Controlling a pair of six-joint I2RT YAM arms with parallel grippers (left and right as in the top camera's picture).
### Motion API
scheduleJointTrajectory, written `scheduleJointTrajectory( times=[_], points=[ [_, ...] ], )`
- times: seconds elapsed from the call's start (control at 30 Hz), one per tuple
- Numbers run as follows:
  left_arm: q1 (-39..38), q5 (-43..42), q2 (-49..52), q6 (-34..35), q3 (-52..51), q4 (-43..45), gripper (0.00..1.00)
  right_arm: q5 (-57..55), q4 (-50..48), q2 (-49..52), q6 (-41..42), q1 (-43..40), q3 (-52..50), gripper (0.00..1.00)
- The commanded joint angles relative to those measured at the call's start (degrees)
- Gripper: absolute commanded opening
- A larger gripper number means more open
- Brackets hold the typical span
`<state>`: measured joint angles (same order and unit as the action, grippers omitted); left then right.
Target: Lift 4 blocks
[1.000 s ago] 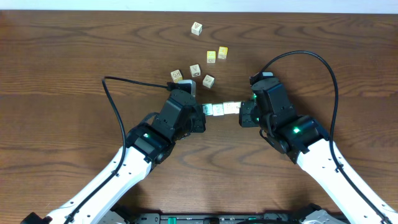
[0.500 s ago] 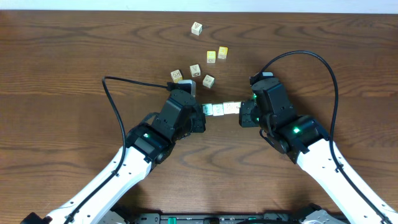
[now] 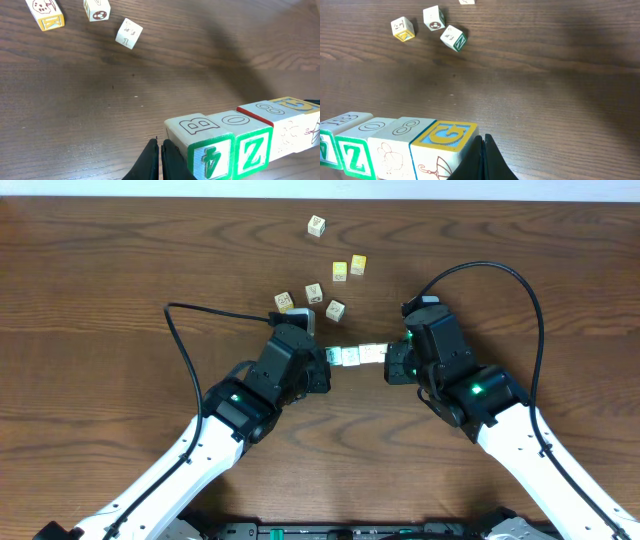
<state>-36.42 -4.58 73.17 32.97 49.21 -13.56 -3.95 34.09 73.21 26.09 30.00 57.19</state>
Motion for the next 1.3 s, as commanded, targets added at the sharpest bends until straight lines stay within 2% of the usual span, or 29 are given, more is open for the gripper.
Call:
scheduleJointTrajectory(
  times=[0.0,1.27],
  points=[
    [-2.93,-12.76,-1.38,-0.33,4.33,2.95,0.07,17.92,-1.46,0.17,0.00,4.98,1.70,0.01],
    [-2.93,-12.72,-2.64,-0.35,4.33,2.27,0.07,17.90,-1.25,0.17,0.00,4.98,1.70,0.01]
  ],
)
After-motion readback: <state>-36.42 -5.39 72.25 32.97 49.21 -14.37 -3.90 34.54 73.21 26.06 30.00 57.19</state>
